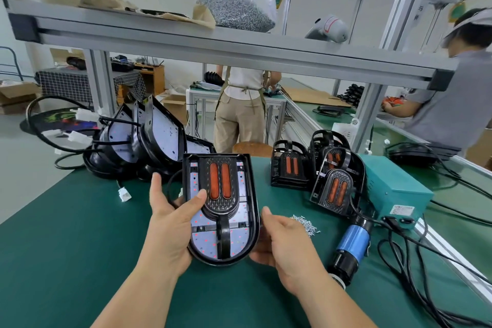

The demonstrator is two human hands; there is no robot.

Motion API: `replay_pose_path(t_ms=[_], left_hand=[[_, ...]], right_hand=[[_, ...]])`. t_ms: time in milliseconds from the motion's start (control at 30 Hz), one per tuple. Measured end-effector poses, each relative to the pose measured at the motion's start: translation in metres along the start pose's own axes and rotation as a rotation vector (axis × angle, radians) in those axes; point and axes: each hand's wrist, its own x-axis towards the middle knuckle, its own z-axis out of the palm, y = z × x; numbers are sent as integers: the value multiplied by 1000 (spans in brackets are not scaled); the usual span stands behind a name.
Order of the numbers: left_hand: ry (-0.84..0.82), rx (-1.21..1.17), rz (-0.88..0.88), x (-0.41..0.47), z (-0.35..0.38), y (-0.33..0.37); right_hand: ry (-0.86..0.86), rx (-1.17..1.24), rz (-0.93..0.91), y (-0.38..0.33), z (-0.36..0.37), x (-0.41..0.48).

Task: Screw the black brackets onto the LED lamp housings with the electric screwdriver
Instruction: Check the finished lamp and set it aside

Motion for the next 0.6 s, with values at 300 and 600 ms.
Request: replay_pose_path(t_ms=[300, 600], left_hand=[[-103, 55, -7, -5, 2, 5], [-253, 733, 57, -21, 11, -17]], right_hand=[[-126, -58, -86, 7, 7, -2], [188, 113, -86, 1, -1, 4]])
